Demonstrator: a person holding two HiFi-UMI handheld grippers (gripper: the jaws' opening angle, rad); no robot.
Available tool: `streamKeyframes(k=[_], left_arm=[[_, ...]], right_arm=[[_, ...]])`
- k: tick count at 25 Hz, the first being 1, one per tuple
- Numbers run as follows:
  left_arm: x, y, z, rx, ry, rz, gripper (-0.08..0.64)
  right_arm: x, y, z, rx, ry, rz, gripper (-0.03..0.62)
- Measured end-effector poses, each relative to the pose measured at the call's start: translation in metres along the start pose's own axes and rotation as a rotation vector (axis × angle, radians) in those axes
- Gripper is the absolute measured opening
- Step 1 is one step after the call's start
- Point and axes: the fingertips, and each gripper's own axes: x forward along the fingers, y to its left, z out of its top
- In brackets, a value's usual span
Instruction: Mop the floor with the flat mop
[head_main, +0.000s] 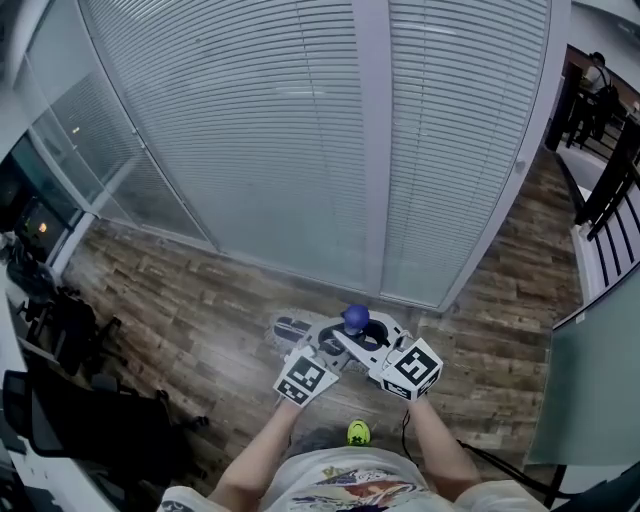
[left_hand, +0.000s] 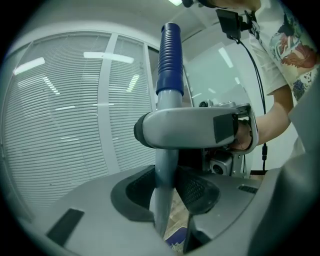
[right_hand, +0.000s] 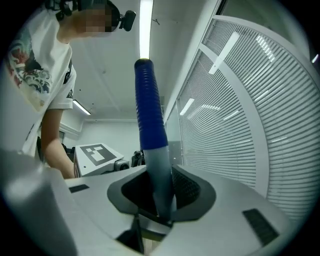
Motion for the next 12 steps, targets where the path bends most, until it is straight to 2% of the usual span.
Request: streamKeyframes(k=[8,12], left_arm=[[-0.056,-0.059,-0.026,-0.040,0.007,0.019,0.123],[-0.084,-0.089,-0.041,-0.056,0.020,0.026,0.123]], right_arm=[[-0.021,0.087,-0.022,-0.032,0.024,0.057,0.120],[-0.031,0.129,-0.035,-0.012,0.058,0.074,0.124]])
